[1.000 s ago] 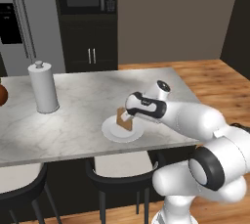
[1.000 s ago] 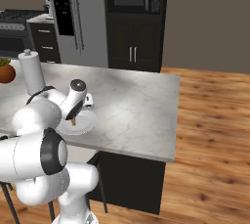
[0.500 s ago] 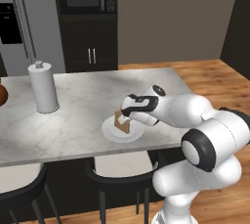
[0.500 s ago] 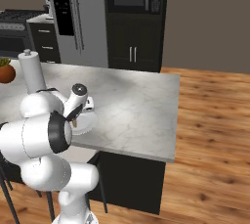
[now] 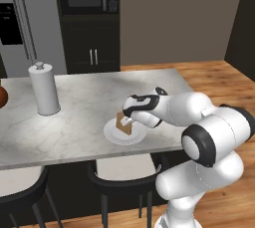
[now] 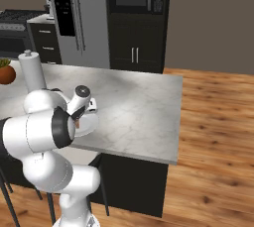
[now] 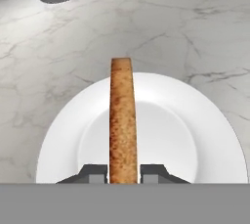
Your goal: Start the toaster. Once the lever pops up, take the bread to the plate on the dining counter.
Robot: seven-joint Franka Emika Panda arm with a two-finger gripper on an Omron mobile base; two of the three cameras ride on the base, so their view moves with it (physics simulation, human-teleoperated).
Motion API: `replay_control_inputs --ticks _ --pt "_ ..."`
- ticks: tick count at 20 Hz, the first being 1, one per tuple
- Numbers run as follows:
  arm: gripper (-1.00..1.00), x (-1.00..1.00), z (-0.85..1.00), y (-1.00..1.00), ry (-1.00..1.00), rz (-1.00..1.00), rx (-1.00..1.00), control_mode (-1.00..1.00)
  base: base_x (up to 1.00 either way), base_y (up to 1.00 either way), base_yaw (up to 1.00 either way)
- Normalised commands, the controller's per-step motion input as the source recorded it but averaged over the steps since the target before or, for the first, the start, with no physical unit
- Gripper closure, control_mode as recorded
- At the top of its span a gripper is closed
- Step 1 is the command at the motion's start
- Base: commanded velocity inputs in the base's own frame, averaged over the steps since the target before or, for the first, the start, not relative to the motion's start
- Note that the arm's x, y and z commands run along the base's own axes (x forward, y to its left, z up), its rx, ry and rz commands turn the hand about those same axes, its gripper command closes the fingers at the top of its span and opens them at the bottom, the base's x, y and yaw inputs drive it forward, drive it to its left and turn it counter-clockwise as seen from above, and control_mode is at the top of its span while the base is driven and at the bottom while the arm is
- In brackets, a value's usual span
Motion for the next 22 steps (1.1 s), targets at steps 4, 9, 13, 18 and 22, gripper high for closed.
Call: replay_control_inputs --ticks 4,9,13,18,22 --pt "-1.0 0.0 -0.01 0.0 0.0 0.0 0.0 -1.0 0.0 0.0 0.0" --pt "-1.0 0.0 0.0 0.0 0.0 0.0 0.0 -1.0 0.0 0.0 0.0" --pt "-1.0 0.0 0.0 0.0 0.0 0.0 0.0 -1.0 0.0 0.0 0.0" --pt "-1.0 0.0 0.0 0.0 0.0 0.0 0.0 -1.0 0.0 0.0 0.0" --pt "-1.0 0.0 0.0 0.0 0.0 0.0 0.0 -1.0 0.0 0.0 0.0"
